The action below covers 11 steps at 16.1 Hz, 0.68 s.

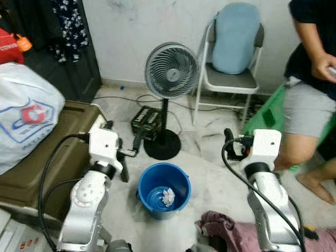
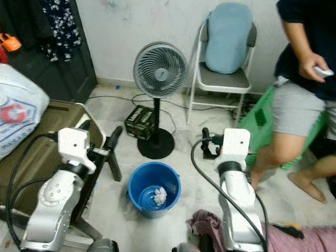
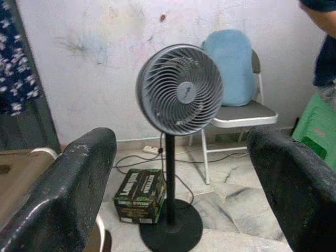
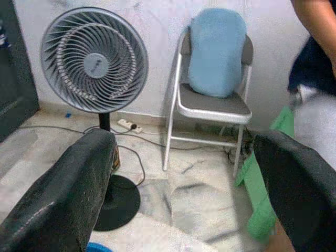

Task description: Clean up the room

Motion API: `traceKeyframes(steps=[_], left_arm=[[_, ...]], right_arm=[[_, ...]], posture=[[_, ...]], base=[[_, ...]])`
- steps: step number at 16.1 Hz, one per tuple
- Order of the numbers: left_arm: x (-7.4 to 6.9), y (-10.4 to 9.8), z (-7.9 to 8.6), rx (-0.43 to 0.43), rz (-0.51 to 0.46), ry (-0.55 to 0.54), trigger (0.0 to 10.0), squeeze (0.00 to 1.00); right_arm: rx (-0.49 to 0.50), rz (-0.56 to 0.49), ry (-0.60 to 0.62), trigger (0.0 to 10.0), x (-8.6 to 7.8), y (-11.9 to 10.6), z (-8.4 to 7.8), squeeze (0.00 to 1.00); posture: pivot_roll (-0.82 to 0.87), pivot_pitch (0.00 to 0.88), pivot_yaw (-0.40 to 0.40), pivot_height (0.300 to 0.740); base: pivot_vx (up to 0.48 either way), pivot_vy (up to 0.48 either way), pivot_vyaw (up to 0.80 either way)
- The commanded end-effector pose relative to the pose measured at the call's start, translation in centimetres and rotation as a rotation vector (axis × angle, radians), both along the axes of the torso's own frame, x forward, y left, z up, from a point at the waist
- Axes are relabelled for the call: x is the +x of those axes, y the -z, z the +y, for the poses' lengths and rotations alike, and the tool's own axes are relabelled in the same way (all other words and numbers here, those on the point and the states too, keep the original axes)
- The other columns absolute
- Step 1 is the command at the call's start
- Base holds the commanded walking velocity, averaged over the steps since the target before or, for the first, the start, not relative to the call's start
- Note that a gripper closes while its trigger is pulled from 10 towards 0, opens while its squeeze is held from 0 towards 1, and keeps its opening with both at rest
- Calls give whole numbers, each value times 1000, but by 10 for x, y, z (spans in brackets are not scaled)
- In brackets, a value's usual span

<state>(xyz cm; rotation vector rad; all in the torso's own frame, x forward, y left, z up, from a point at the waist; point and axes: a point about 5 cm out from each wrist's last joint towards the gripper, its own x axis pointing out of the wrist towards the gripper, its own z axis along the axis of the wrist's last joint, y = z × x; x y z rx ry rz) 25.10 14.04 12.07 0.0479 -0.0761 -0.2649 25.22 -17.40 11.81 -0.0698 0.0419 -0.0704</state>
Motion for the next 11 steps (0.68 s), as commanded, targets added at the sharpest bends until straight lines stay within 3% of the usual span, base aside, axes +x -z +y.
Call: traceKeyframes(steps=[1, 9, 11], left_arm=[[-2, 2, 2, 5, 12, -5, 10000, 0], [-4, 2, 2, 19, 7, -19, 10000, 0], [-3, 2, 8, 48, -1, -75, 10000, 0]], right_arm=[[-5, -32, -19, 10000, 1, -7, 3, 0], [-2, -42, -62, 10000, 6, -6, 9, 0], [26, -63, -119, 10000, 4, -9, 14, 0]], posture=[[-70, 19, -56, 740], [-49, 11, -64, 740], [-52, 9, -62, 740]], base=[[0, 0, 800], [0, 0, 800], [0, 0, 800]])
